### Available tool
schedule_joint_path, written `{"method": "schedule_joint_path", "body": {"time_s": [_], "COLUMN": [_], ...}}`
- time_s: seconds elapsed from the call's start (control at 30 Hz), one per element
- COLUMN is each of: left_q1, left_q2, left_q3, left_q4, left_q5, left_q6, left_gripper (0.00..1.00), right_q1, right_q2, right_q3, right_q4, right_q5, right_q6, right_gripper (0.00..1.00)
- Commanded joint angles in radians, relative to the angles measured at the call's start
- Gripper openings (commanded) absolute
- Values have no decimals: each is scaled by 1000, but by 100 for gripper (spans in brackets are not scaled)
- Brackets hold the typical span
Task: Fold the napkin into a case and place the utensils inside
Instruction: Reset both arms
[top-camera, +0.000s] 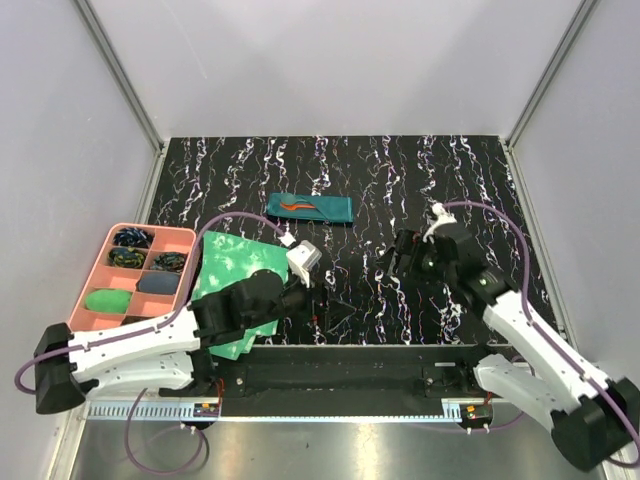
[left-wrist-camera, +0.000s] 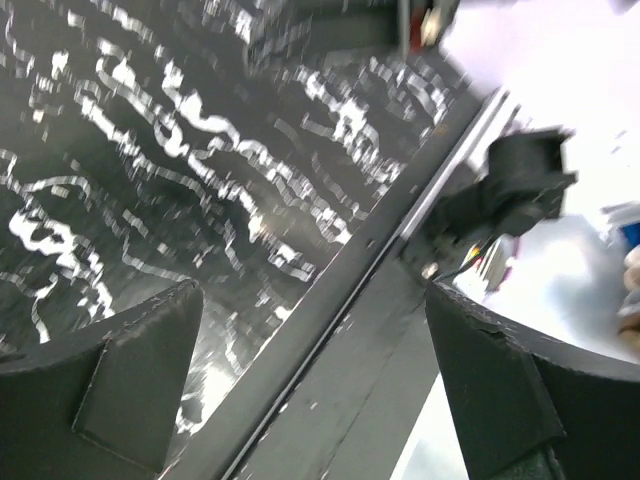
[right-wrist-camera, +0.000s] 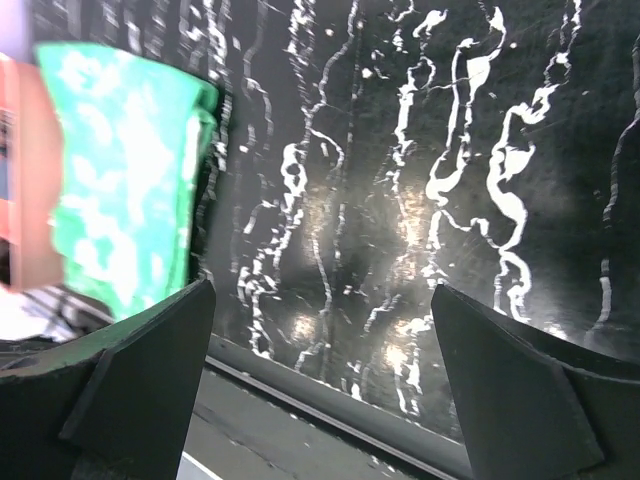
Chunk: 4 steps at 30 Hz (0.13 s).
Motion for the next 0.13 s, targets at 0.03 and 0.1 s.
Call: {"method": "schedule_joint_path", "body": {"time_s": [0.03, 0.1], "left_q1": [-67, -75], "left_q2": [-58, -99], "left_q3": [14, 12], "left_q4": [140, 134], "left_q5": [-125, -138], "left_q6": [-24, -25], "left_gripper": [98, 99], "right_q1": [5, 5], "right_q2": [-157, -209], "right_q3": [-151, -164], "right_q4": [231, 247], "right_q5": [-4, -16], "right_q6": [153, 170], "right_gripper": [100, 100]}}
